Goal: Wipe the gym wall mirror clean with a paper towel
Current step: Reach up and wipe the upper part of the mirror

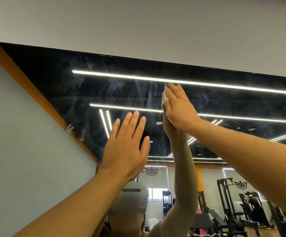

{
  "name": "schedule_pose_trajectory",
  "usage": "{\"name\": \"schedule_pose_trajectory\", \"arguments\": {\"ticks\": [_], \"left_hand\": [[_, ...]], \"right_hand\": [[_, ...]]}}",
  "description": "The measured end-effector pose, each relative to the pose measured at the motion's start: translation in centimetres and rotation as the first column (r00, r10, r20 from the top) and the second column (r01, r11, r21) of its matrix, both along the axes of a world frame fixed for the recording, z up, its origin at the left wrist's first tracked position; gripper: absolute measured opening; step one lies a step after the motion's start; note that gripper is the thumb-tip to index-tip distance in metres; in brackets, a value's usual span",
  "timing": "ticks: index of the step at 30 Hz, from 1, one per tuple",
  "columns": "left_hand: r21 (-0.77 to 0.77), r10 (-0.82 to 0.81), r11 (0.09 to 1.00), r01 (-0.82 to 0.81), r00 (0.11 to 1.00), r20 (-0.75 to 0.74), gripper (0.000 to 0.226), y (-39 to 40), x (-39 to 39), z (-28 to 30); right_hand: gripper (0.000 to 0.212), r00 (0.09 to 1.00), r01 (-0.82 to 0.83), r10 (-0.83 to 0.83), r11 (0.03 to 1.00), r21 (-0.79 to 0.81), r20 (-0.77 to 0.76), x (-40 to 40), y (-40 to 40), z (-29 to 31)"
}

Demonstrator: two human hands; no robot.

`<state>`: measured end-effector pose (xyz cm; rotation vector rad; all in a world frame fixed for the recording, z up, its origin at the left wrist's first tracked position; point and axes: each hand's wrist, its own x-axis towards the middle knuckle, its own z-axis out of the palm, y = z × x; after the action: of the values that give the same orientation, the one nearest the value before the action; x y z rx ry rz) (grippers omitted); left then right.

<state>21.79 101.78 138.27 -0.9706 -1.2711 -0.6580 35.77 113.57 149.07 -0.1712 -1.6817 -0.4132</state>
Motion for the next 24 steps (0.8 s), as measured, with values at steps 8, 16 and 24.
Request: {"name": "schedule_pose_trajectory", "arguments": {"ticks": [8,16,24], "left_hand": [[-0.015,0.021,1.000,-0.021,0.999,0.034,0.070,-0.2,0.2,0.0],[-0.023,0.036,0.999,-0.035,0.998,0.043,0.070,-0.1,0.4,-0.1],[0.002,0.042,0.999,-0.042,0.999,0.012,0.065,0.0,0.0,0.0]], "right_hand": [[0.049,0.995,-0.054,0.040,0.984,0.167,0.089,0.4,-0.4,-2.0],[0.053,0.984,-0.089,0.049,0.967,0.237,0.169,3.9,4.2,-13.1],[0.054,0.999,-0.024,0.027,0.997,0.079,-0.037,3.9,4.7,-4.5]]}}
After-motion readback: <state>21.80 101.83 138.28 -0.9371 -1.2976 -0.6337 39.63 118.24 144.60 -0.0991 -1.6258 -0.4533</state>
